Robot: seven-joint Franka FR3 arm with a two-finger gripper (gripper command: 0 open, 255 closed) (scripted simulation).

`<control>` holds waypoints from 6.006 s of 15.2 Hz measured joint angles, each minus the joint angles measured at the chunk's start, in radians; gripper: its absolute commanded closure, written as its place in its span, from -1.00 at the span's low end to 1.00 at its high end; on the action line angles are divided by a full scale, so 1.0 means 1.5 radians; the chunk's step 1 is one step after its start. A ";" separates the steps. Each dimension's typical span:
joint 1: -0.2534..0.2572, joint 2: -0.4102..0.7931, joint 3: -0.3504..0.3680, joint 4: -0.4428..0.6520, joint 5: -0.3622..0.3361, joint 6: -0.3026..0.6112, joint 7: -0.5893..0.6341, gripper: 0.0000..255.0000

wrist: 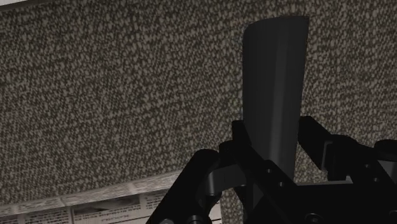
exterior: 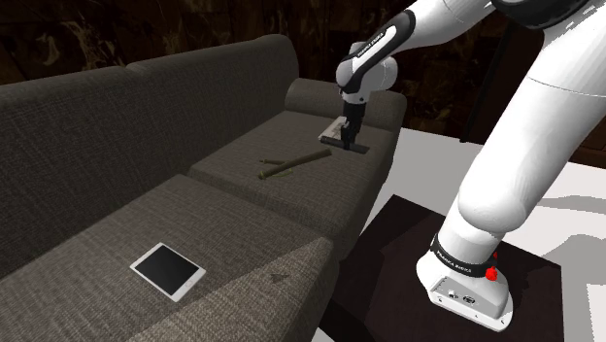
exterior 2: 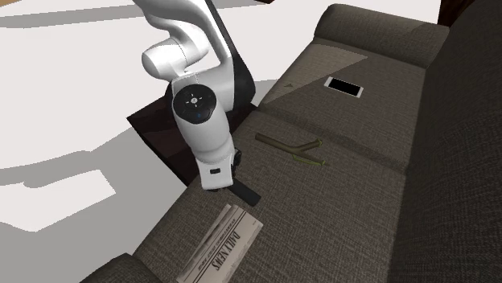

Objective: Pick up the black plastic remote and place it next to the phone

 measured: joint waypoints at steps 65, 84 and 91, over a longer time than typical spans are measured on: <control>0.360 0.449 0.337 0.682 -0.025 -0.186 0.702 1.00; 0.360 0.477 0.336 0.647 -0.026 -0.122 0.700 -1.00; 0.356 0.442 0.337 0.670 -0.024 -0.179 0.698 -1.00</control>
